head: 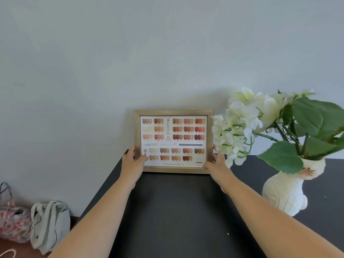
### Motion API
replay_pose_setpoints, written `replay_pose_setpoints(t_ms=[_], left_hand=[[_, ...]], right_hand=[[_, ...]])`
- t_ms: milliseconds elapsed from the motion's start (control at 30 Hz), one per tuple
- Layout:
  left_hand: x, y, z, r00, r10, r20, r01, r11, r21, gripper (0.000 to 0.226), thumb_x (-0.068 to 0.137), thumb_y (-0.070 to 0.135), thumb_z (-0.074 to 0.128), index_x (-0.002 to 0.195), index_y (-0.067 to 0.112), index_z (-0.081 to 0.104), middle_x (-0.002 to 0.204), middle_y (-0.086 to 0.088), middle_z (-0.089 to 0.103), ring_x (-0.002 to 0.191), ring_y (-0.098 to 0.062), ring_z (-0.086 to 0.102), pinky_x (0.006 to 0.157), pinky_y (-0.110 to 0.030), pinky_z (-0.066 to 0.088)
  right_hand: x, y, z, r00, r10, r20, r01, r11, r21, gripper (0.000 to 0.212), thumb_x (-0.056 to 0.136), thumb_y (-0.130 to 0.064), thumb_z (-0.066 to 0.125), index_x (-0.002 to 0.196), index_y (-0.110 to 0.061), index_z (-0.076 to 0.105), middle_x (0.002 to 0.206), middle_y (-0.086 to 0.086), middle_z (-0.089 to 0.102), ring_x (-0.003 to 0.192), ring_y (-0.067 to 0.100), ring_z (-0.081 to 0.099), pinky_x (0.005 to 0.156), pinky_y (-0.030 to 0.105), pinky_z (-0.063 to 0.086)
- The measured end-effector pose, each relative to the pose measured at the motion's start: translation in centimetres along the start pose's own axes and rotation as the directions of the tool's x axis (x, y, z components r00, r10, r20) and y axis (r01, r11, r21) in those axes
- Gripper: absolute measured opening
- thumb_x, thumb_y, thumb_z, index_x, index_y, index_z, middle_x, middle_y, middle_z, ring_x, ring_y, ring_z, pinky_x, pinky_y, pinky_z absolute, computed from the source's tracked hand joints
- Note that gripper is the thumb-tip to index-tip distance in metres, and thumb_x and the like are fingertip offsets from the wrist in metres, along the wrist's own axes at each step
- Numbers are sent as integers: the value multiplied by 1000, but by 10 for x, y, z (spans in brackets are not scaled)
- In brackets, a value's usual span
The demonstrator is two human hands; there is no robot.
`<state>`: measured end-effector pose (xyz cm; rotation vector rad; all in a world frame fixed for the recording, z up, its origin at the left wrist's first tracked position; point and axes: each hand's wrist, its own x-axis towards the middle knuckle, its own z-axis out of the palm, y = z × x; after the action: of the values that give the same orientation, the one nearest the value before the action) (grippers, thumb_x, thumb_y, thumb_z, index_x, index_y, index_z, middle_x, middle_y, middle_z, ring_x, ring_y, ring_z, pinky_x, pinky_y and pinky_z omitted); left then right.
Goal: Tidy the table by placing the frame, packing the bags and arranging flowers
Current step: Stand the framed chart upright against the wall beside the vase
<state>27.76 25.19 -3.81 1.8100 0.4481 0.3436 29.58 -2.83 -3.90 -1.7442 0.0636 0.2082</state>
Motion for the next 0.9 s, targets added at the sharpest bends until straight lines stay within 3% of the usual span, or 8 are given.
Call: replay_pose_setpoints(t_ms=[100, 200, 367, 467, 600, 700, 767, 900], left_hand=[[-7, 3, -1, 999, -15, 44, 12, 998, 61, 70, 86, 31, 70, 148, 36, 38, 152, -3, 41, 141, -27, 41, 114, -56, 36], [-12, 4, -5, 995, -73, 73, 67, 994, 82, 89, 76, 42, 72, 154, 37, 28, 158, -2, 36, 142, -28, 40, 115, -58, 34], [-33, 2, -6, 989, -132, 60, 125, 985, 116, 93, 90, 34, 71, 161, 28, 11, 166, -5, 21, 149, -30, 30, 119, -53, 27], [-49, -7, -5, 987, -150, 51, 142, 982, 124, 89, 93, 27, 68, 161, 26, 11, 166, -4, 22, 149, -29, 32, 120, -51, 28], [-77, -8, 1, 995, -81, -61, 86, 992, 92, 80, 94, 15, 65, 160, 24, 20, 163, -2, 27, 146, -24, 37, 116, -45, 33], [-104, -4, 10, 989, -32, -146, 31, 999, -10, 64, 93, 5, 63, 150, 24, 39, 147, 2, 48, 132, -18, 50, 109, -38, 42], [-124, -2, 21, 995, 22, -98, -24, 1000, -19, 53, 92, 5, 63, 138, 26, 48, 131, 7, 56, 120, -13, 56, 99, -30, 44], [-158, -3, 40, 987, 107, 124, -120, 988, 101, 27, 92, 9, 64, 114, 26, 64, 111, 8, 66, 104, -8, 62, 89, -20, 47]], right_hand=[[-8, -3, -5, 1000, -14, 3, 14, 999, -51, 62, 93, -10, 52, 147, -18, 23, 134, -3, 49, 129, 21, 43, 101, 30, 30], [-7, 2, -8, 1000, 12, 5, -11, 994, -110, 74, 92, -14, 54, 153, -22, 13, 146, -1, 47, 136, 23, 40, 101, 30, 29], [-13, 10, -20, 999, 33, 12, -31, 989, -145, 82, 87, -18, 58, 152, -28, 9, 147, 1, 46, 131, 22, 46, 101, 32, 34], [-17, 13, -26, 1000, 14, 19, -11, 986, -165, 82, 89, -15, 58, 152, -26, 6, 151, 4, 39, 136, 21, 40, 104, 34, 36], [-22, 21, -31, 999, -26, 20, 30, 982, -188, 79, 90, -9, 58, 152, -24, 12, 152, 3, 39, 139, 18, 38, 100, 29, 37], [-28, 28, -37, 996, -75, 54, 87, 964, -252, 75, 88, -8, 57, 150, -29, 20, 146, 1, 45, 136, 16, 41, 95, 26, 36], [-34, 32, -40, 990, -106, 94, 130, 946, -296, 74, 88, -9, 58, 148, -33, 23, 144, -1, 47, 135, 15, 41, 98, 25, 35], [-48, 36, -46, 980, -132, 151, 178, 920, -349, 62, 87, -12, 58, 142, -32, 38, 145, -2, 47, 135, 14, 42, 99, 25, 35]])
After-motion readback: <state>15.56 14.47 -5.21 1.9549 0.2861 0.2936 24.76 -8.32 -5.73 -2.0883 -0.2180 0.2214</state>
